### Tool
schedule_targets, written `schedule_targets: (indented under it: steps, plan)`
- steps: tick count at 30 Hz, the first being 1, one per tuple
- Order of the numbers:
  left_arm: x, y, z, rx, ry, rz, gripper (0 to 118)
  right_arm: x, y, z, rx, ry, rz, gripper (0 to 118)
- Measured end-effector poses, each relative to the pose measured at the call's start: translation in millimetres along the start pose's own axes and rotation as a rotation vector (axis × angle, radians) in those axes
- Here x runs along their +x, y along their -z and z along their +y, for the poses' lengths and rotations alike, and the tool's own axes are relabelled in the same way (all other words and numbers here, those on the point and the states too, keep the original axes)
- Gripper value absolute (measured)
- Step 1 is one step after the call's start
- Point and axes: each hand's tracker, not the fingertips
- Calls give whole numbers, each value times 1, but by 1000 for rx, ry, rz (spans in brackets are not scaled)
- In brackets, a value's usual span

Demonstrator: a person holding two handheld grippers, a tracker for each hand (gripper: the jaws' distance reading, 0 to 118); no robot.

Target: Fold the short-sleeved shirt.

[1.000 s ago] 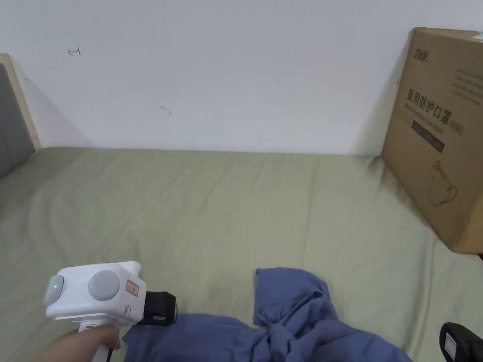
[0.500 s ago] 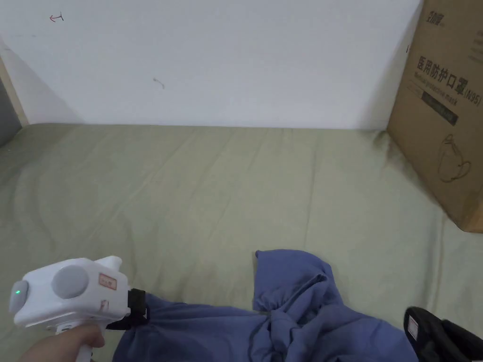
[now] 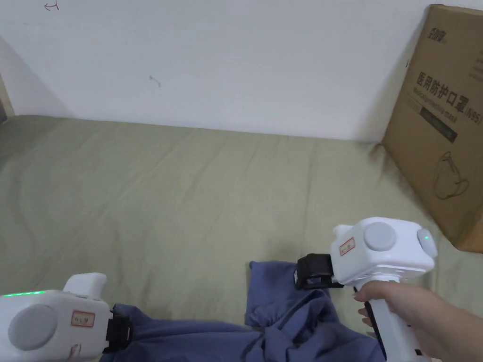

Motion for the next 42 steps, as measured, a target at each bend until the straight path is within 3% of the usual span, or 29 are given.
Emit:
schedule_targets:
  steps: [2,4,6,7,9,10,13,17,21,27,31,42]
  plan:
    - [-2,-4,0,11,-5,-22,3,3,26,9,18,64,5,99]
    - [-3,-4,0,13,-21,-29,3,5,43,13,-28,96,-2,99]
    - [-7,-3,0,1,-23,-34,3,1,41,9,-49,69,-11,87]
    - [-7,-2,0,-9,-14,-28,3,-1,40,8,-40,22,-64,72]
    - [-6,-1,-2,-19,4,-20,3,0,33,6,13,-58,-95,20]
    - [-7,-3,-3,-20,8,-20,3,2,25,4,44,-92,-73,1]
    - [-6,-13,-4,-12,7,-24,3,12,-14,-9,123,-87,42,1]
    - [0,-46,-2,30,-1,-36,3,25,-88,-39,271,-108,117,1]
    - [12,-103,4,126,18,-58,3,41,-174,-79,400,-41,209,1]
    - [44,-206,18,303,82,-93,3,57,-296,-122,598,-33,217,1]
    - [69,-265,29,400,142,-95,3,58,-367,-140,719,-50,167,1]
    - [131,-347,95,580,177,-104,3,43,-472,-106,891,-50,142,1]
